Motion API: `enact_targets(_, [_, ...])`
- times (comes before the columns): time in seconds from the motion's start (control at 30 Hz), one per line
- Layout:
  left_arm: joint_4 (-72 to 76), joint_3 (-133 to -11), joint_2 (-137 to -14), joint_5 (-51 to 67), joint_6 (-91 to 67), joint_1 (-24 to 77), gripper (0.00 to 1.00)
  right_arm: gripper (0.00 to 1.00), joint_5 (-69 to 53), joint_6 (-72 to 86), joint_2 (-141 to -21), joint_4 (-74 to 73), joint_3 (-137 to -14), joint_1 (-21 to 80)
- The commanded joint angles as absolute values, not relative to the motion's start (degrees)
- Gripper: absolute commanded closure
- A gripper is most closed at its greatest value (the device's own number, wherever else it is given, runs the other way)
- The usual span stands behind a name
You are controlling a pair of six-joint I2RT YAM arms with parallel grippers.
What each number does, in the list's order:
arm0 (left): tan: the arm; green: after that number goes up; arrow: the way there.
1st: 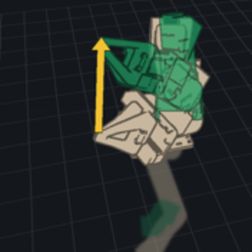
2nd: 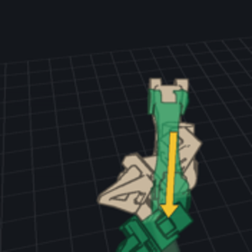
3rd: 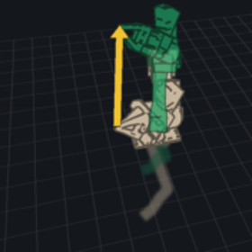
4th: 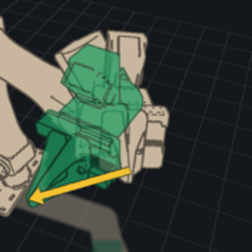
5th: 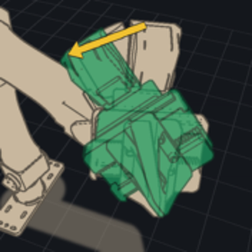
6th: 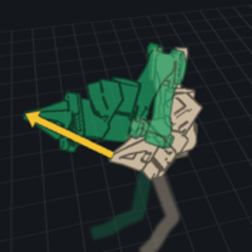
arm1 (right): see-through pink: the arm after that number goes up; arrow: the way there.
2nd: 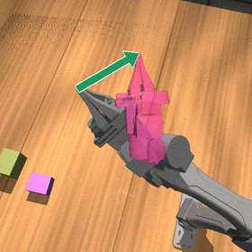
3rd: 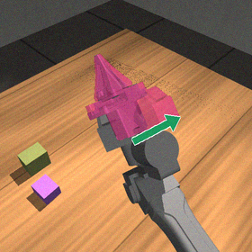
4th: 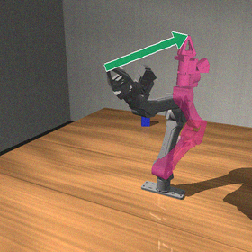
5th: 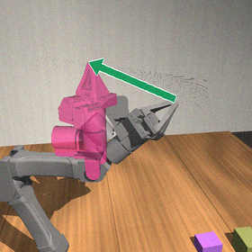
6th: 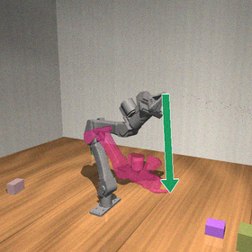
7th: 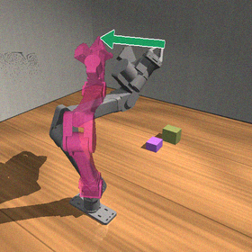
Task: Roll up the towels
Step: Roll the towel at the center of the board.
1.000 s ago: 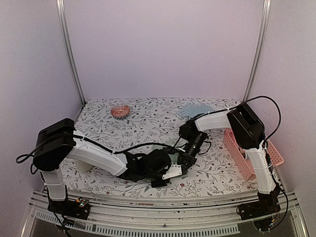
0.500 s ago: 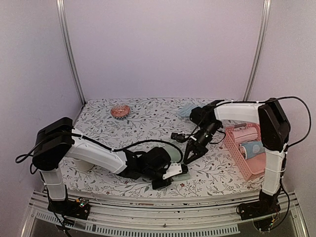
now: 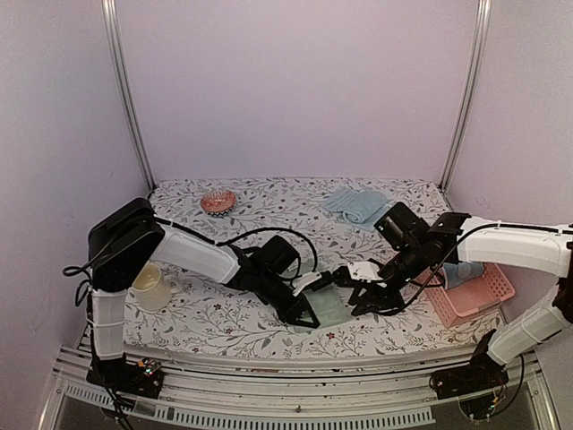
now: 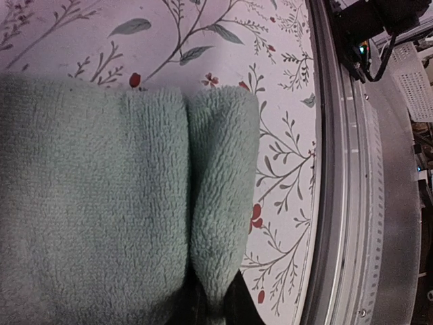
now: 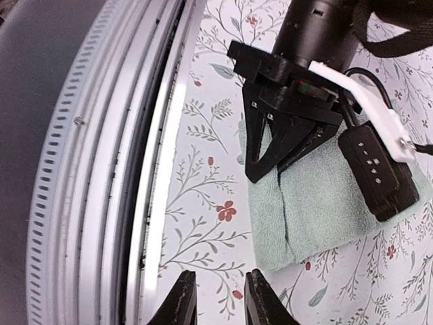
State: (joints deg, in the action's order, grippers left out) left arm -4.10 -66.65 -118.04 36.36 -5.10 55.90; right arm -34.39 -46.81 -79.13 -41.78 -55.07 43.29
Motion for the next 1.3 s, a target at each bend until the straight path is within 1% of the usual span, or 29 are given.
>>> enact_targets(0.0, [-8.16, -66.66, -122.7, 42.43, -10.52, 55.12, 0.98, 0.72, -18.35, -46.12, -83.74, -28.85, -52.26, 49.91])
enact_targets(0.13, [-8.03, -66.64, -124.14, 42.26, -11.51, 54.77, 0.97, 0.7, -10.3, -46.92, -88.16, -22.93, -51.84, 54.47])
enact_targets(0.23, [-8.04, -66.73, -124.34, 42.08, -11.75, 54.76, 0.97, 0.63, -6.95, -47.68, -90.16, -20.18, -51.41, 56.34])
enact_targets(0.37, [-8.06, -66.8, -124.66, 41.77, -12.13, 54.67, 0.96, 0.61, -7.23, -49.35, -91.18, -18.79, -50.93, 57.57])
enact_targets(0.67, [-8.08, -66.97, -124.82, 41.51, -11.8, 54.24, 0.95, 0.61, -8.96, -51.12, -95.2, -19.29, -51.08, 58.67])
enact_targets(0.77, [-8.57, -67.12, -124.65, 41.36, -11.28, 54.01, 0.94, 0.65, -8.86, -51.32, -96.87, -19.12, -51.22, 58.78])
enact_targets(0.83, [-9.12, -67.12, -124.03, 41.06, -10.67, 53.85, 0.92, 0.76, -8.86, -51.54, -97.69, -18.99, -51.16, 58.74])
enact_targets(0.87, [-9.06, -66.86, -123.3, 41.05, -10.08, 53.8, 0.9, 0.84, -9.19, -51.55, -98.01, -19.28, -51.14, 58.79])
enact_targets(0.9, [-9.08, -66.43, -122.07, 40.58, -9.18, 53.8, 0.86, 0.88, -9.8, -51.65, -98.19, -19.9, -51.34, 58.8])
enact_targets(0.97, [-6.99, -63.72, -117.82, 37.5, -7.27, 54.02, 0.72, 0.94, -12.26, -51.72, -98.53, -22.25, -52.02, 58.76])
enact_targets(1.0, [-5.44, -61.73, -114.01, 36.16, -6.78, 54.01, 0.64, 0.95, -13.58, -51.55, -98.72, -24.28, -52.55, 58.77])
enact_targets(1.03, [-3.89, -59.52, -111.12, 34.78, -6.8, 53.95, 0.61, 0.96, -15.06, -51.45, -98.78, -25.32, -53.03, 58.73])
enact_targets(1.07, [-2.57, -57.58, -107.0, 33.36, -7.16, 53.54, 0.59, 0.97, -16.61, -51.18, -98.82, -27.61, -53.6, 58.73])
enact_targets(1.27, [2.65, -45.0, -92.48, 22.1, -10.4, 53.56, 0.57, 0.97, -27.13, -49.68, -102.48, -38.22, -60.39, 56.92])
